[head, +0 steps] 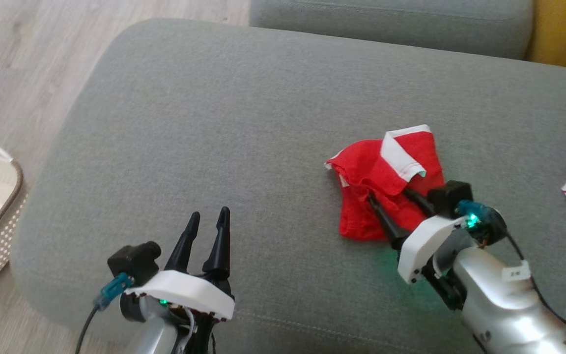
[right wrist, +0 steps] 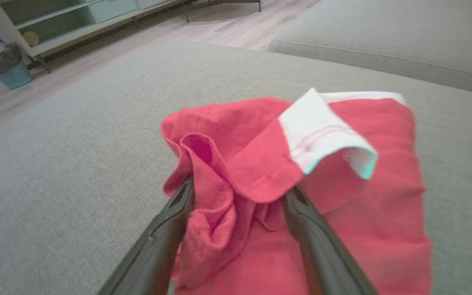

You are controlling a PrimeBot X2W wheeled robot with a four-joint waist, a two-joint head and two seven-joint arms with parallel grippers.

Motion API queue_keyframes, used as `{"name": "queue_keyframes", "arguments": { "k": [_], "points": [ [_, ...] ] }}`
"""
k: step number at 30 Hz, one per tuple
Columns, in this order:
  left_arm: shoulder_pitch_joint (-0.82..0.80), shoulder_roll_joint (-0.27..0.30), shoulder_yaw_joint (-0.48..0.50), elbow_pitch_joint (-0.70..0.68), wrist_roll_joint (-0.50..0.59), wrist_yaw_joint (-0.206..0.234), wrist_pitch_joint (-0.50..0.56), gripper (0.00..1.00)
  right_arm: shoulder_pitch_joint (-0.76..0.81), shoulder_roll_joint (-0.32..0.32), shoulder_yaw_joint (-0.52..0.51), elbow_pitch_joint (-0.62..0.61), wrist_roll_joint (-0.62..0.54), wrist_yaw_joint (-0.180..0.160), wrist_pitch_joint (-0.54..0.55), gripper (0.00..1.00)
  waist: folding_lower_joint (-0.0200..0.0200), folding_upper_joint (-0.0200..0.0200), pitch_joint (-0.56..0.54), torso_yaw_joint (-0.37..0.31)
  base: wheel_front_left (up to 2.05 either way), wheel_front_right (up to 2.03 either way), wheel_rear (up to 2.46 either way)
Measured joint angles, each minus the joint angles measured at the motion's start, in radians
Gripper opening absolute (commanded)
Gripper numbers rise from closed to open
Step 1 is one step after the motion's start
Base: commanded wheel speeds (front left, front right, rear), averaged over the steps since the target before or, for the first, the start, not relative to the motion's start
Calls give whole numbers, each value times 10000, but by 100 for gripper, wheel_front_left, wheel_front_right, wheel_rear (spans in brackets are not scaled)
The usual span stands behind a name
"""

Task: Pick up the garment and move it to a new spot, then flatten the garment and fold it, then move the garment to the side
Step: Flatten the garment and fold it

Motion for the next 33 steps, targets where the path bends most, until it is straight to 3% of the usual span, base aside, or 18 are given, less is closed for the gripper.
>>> {"name": "queue_keyframes", "arguments": {
  "k": [10, 15, 19, 27, 33],
  "points": [
    [19, 0, 278, -125, 113, -4, 0, 100, 576, -704, -794, -1429, 568, 0, 848, 100, 0, 0, -238, -813, 0, 0, 0],
    [16, 0, 343, -330, 115, -12, 0, 100, 1248, -951, -2115, -2174, 240, 0, 794, 100, 0, 0, -344, -1192, 0, 0, 0],
    [12, 0, 443, -589, 169, -58, 0, 100, 1731, -938, -3459, -2755, -681, 0, 236, 100, 0, 0, -334, -1439, 0, 0, 0],
    [0, 0, 679, -825, 221, -155, 0, 100, 3191, 109, -5996, -3818, -2905, 0, -857, 100, 0, 0, -154, -1669, 0, 0, 0],
    [61, 0, 786, -844, 305, -286, 0, 100, 3868, 913, -6799, -4257, -3714, 0, -1037, 100, 0, 0, -187, -1762, 0, 0, 0]
  ]
}}
